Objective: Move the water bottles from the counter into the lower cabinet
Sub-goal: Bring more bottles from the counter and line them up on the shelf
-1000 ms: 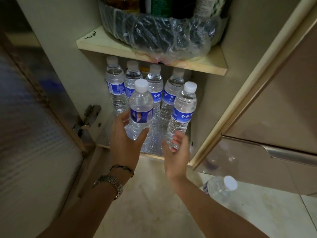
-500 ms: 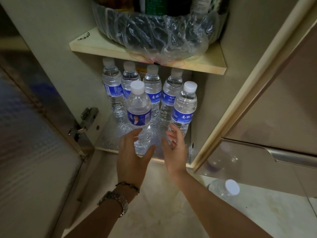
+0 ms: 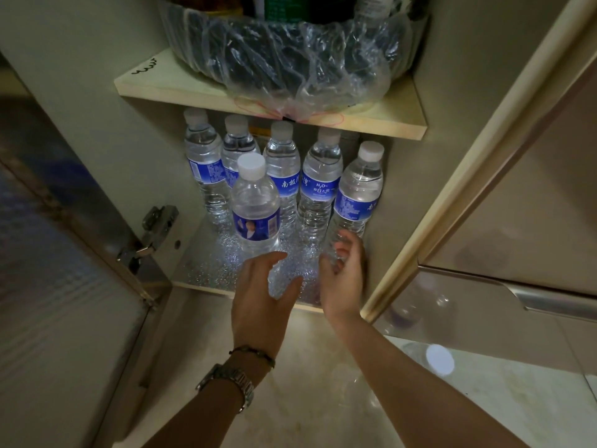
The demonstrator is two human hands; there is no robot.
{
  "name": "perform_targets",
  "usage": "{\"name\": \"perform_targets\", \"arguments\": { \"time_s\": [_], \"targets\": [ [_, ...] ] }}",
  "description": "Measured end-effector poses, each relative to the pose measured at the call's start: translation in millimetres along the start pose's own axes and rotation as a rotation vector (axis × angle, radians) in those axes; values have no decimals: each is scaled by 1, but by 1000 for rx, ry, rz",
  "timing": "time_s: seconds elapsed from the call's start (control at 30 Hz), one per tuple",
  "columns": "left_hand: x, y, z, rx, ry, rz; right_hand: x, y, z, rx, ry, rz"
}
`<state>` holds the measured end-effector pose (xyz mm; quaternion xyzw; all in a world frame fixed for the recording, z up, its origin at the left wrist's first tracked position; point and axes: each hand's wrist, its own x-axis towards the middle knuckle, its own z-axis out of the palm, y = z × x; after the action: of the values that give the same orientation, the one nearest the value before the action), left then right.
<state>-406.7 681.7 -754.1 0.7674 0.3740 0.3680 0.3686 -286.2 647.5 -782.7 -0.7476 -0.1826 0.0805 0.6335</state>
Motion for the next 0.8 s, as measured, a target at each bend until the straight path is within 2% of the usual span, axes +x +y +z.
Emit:
{"name": "perform_targets", "arguments": {
  "time_s": [0.8],
  "targets": [
    [1, -5, -3, -10, -5, -16, 20, -3, 1, -136, -37, -136]
  ]
}}
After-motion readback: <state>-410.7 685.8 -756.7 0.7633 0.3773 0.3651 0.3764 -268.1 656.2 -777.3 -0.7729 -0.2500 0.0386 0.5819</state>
